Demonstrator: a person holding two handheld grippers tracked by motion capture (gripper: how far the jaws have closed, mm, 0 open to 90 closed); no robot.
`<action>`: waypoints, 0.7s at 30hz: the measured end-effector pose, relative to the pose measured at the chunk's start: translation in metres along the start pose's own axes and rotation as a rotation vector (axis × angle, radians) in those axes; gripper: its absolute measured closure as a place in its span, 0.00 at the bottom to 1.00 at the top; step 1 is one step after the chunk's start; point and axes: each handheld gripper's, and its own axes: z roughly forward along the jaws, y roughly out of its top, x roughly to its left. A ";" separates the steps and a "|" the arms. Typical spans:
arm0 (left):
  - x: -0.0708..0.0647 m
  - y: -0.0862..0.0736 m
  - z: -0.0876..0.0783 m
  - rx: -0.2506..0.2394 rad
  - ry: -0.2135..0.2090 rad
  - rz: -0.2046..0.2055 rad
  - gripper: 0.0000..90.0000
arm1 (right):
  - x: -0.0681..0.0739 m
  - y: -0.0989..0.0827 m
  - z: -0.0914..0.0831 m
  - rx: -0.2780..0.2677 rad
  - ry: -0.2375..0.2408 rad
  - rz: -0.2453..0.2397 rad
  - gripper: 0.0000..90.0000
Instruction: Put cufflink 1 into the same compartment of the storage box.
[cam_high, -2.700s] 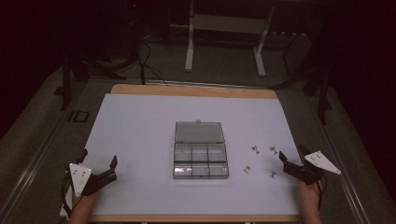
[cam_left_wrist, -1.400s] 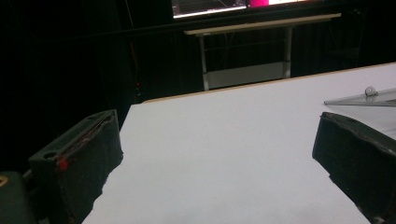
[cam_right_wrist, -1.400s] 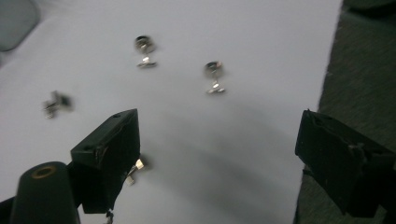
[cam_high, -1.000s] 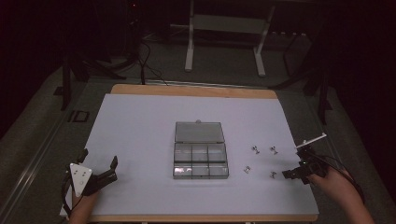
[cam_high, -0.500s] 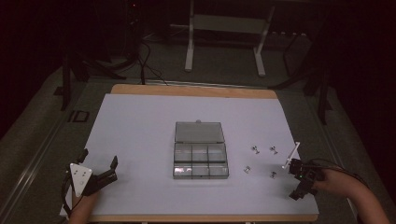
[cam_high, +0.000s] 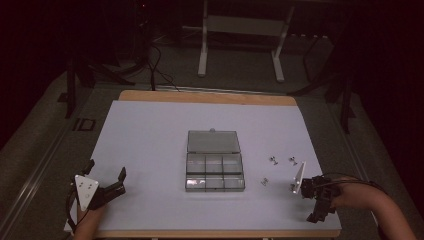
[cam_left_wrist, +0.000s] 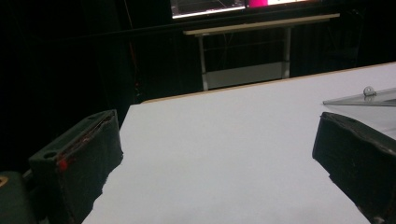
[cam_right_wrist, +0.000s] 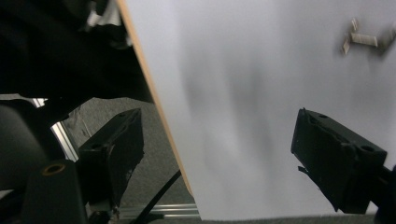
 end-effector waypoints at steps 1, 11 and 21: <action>0.000 0.000 0.000 0.000 0.000 0.000 0.03 | 0.004 0.007 -0.003 -0.005 0.006 -0.033 0.19; 0.000 0.000 0.000 -0.002 -0.005 0.000 0.03 | 0.013 0.037 -0.009 -0.016 0.031 -0.136 0.19; 0.000 0.000 0.000 -0.003 -0.005 0.000 0.03 | 0.018 0.064 -0.017 -0.044 0.048 -0.213 0.19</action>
